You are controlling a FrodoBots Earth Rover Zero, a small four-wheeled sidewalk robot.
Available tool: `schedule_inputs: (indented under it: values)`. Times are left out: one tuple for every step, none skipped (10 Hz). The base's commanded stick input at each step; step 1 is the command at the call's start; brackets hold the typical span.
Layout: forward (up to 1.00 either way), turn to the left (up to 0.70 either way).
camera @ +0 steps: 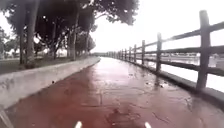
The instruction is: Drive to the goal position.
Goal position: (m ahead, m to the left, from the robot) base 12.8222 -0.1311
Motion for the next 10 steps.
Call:
schedule_inputs:
  values:
    - [0.50, 0.00]
    - [0.50, 0.00]
    - [0.50, 0.00]
    - [0.50, 0.00]
    - [0.50, 0.00]
    - [0.50, 0.00]
    - [0.50, 0.00]
    - [0.50, 0.00]
    - [0.50, 0.00]
    - [0.50, 0.00]
